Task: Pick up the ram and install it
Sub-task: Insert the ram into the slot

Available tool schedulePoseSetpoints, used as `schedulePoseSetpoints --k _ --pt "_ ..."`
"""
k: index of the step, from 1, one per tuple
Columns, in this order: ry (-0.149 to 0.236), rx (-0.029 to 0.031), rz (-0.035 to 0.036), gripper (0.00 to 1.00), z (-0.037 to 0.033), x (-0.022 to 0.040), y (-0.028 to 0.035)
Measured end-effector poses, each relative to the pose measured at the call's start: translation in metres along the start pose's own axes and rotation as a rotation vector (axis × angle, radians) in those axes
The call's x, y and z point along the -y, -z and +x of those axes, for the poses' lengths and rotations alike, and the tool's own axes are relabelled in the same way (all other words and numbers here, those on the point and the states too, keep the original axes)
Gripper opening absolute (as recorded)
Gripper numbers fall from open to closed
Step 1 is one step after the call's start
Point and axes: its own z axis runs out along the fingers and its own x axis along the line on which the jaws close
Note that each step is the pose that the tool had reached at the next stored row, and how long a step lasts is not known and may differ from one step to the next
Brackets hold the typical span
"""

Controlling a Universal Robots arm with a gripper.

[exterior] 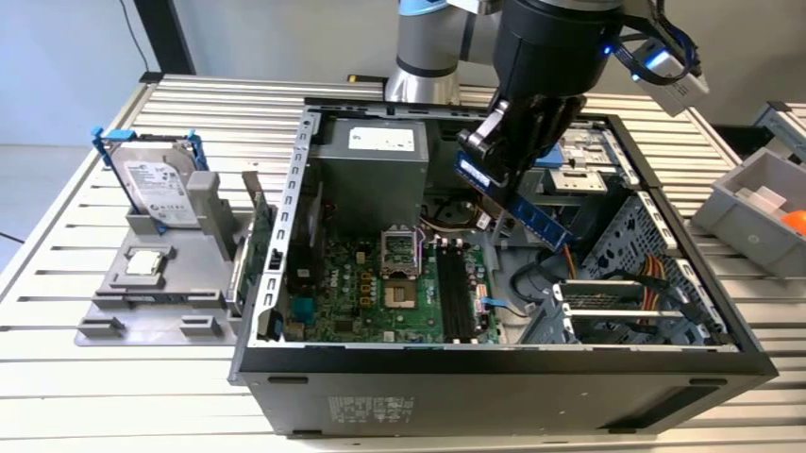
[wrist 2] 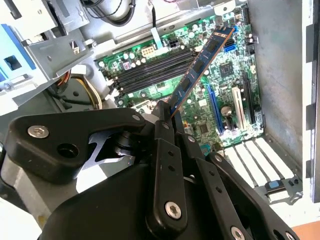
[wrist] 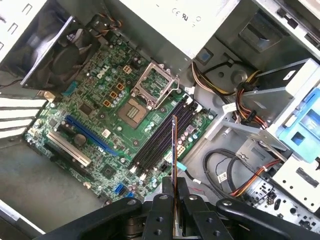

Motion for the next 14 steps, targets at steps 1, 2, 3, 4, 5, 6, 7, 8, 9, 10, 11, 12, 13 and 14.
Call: schedulePoseSetpoints --k 1,2,3,4,5,6,7,8,9,10,11,12,13,14 --pt "-0.006 -0.0001 0.0001 0.00 0.0000 0.0000 0.0000" --pt "-0.012 -0.0002 0.0001 0.00 0.0000 0.0000 0.0000" --pt "-0.017 -0.0003 0.0001 0.00 0.0000 0.0000 -0.0001" --pt "-0.023 -0.0004 0.0002 0.00 0.0000 0.0000 -0.0001" --pt "-0.029 -0.0005 0.0003 0.00 0.0000 0.0000 -0.0001" --pt "-0.034 -0.0005 0.0003 0.00 0.0000 0.0000 -0.0001" --pt "-0.040 -0.0006 0.0003 0.00 0.0000 0.0000 -0.0001" --pt "-0.045 -0.0007 0.0003 0.00 -0.0001 0.0000 -0.0002" --pt "-0.051 -0.0008 0.0004 0.00 -0.0001 0.0001 -0.0002" --pt "-0.056 -0.0009 0.0004 0.00 -0.0001 0.0001 -0.0002" --pt "-0.062 -0.0009 0.0005 0.00 -0.0001 0.0001 -0.0002" --pt "-0.067 -0.0010 0.0005 0.00 -0.0001 0.0000 -0.0003" --pt "-0.072 -0.0011 0.0005 0.00 0.0000 0.0000 -0.0003" --pt "-0.078 -0.0012 0.0006 0.00 0.0000 0.0000 -0.0003"
